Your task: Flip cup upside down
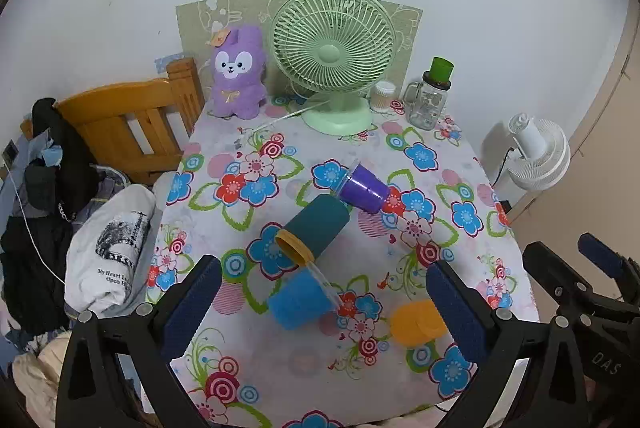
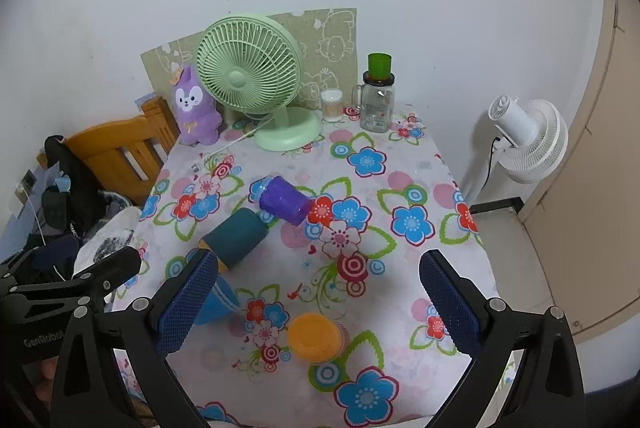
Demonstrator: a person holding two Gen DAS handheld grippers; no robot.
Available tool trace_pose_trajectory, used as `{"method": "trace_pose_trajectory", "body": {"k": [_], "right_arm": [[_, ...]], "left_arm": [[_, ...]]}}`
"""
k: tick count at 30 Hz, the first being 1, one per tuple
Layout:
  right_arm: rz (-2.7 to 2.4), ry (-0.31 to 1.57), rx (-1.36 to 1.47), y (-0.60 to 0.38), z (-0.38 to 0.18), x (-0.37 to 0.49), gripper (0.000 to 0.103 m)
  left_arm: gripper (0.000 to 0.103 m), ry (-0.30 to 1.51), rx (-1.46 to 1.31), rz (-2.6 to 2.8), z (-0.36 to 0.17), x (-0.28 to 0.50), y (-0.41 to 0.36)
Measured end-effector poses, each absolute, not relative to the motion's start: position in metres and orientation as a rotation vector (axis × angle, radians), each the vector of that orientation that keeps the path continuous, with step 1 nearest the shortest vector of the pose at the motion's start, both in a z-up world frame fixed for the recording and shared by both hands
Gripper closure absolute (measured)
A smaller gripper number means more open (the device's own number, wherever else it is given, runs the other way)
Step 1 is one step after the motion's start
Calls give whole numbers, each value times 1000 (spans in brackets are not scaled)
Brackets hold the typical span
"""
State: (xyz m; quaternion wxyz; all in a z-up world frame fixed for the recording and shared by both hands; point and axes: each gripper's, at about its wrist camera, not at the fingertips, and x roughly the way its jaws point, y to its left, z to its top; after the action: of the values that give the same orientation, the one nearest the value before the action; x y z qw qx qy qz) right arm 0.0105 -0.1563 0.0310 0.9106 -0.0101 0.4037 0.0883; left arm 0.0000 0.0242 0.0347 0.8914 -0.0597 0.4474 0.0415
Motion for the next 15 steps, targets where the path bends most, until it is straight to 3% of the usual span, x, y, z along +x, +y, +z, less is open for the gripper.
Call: {"method": "trace_pose_trajectory", "body": {"k": [15], "right_arm": [[170, 842, -21, -162, 29, 10, 1]], "left_arm": [[0, 928, -122, 83, 36, -1, 21]]}}
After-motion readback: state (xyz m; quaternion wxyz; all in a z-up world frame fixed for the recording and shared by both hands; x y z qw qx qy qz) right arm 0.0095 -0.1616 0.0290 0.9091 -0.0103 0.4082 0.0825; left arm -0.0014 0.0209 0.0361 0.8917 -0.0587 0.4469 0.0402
